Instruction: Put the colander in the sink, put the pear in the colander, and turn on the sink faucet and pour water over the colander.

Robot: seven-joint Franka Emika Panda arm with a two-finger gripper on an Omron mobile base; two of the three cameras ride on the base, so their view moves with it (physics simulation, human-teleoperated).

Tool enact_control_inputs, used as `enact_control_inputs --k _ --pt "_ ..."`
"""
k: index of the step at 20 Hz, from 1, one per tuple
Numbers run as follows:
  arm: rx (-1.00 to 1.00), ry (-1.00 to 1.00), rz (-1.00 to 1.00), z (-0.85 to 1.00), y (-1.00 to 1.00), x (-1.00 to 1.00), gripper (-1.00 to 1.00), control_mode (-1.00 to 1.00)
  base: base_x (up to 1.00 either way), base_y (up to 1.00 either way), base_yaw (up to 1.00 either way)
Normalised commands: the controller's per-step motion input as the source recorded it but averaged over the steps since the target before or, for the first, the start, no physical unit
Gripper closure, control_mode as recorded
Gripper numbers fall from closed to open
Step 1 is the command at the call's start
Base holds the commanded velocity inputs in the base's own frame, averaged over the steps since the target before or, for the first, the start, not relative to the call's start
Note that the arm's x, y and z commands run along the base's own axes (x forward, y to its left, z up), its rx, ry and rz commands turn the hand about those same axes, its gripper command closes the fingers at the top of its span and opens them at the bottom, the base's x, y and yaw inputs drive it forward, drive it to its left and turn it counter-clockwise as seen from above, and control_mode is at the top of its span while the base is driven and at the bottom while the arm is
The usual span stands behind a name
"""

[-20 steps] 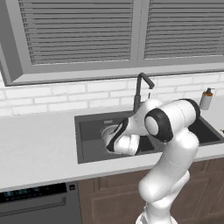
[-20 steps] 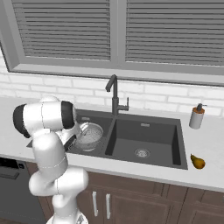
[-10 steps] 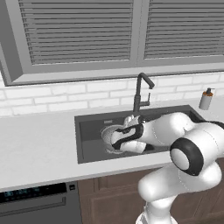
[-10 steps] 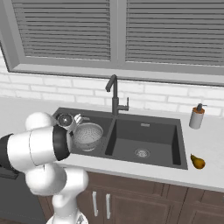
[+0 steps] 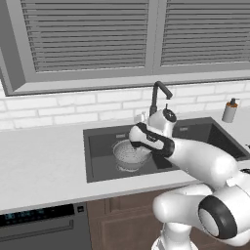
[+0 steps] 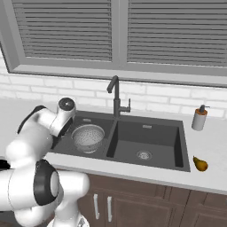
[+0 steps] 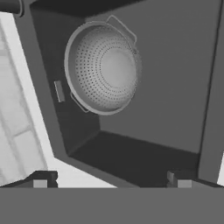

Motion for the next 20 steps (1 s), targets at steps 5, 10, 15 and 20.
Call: enact_control_inputs --k 5,10,15,20 --pt "-0.24 -0.01 0.48 0.8 0.12 -0.66 -1.0 -1.0 0.0 0.0 0.0" --pt "-0.35 -0.18 0.49 0.38 -0.04 -0.97 -1.0 -1.0 0.0 0.0 0.0" --pt "-0.27 -0.18 0.41 0.31 -0.36 -0.85 -1.0 -1.0 0.0 0.0 0.0" --pt "-0.08 -0.08 0.31 0.27 -0.68 -0.67 -1.0 -1.0 0.0 0.0 0.0"
